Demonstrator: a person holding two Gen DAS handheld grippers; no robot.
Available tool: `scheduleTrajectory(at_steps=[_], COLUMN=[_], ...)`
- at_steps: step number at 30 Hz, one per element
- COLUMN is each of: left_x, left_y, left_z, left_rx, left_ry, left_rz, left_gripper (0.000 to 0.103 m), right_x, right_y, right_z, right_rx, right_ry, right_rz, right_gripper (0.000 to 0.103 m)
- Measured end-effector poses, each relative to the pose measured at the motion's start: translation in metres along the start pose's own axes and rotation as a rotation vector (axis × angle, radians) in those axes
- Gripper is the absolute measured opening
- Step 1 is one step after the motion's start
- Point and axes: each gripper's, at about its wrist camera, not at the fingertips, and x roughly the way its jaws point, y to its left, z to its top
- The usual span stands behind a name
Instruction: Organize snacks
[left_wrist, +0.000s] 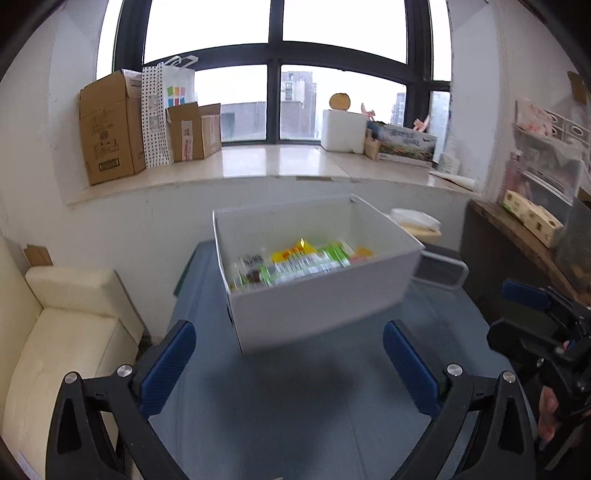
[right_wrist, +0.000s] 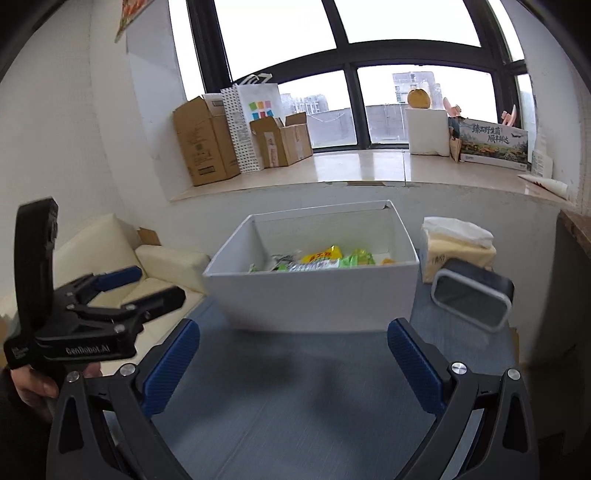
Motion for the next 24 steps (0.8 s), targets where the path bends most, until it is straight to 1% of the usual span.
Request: scheduleTrajectory(at_steps=[2,5,11,15,18,22,24], left_x=[-0.021,-0.048,-0.092,-0.104,-0.11,-0.112,-0.112], left_y=[-0.005,-0.011,-0.02,-0.021,-0.024,-0.025,-0.027], left_z=[-0.013,-0.03,-0.054,-0.061,-0.063,-0.061,-0.06], left_rx=[-0.005,-0.008,0.005,-0.018,-0.005,-0.013,-0.005], left_ry=[-0.003,-0.005,-0.021,-0.011,-0.02,-0.025,-0.025], left_rz=[0.0,-0.003,-0.002,-0.026,-0.011,-0.029,-0.025], left_gripper=[0.103,0.103,0.103,0.103,0.103,0.103,0.103], right_x=[-0.022,-0.048,-0.079,-0.094,-0.1,-0.106,-0.108], right_y=[0.006,0.012,0.021,0.026,0.028,0.027,0.027], right_z=[-0.011,-0.025,-0.049,-0.06,-0.063,-0.062,-0.062], right_rx=[0.001,-0.002,-0.006,-0.007,-0.024,-0.021,-0.018], right_ry=[-0.012,-0.013,-0.013,-0.026,-0.034,-0.045,-0.051], right_rz=[0.005,-0.026,-0.034,-0.028,-0.044,-0.043,-0.044], right_gripper=[0.103,0.103,0.103,0.103,0.103,0.103,0.103])
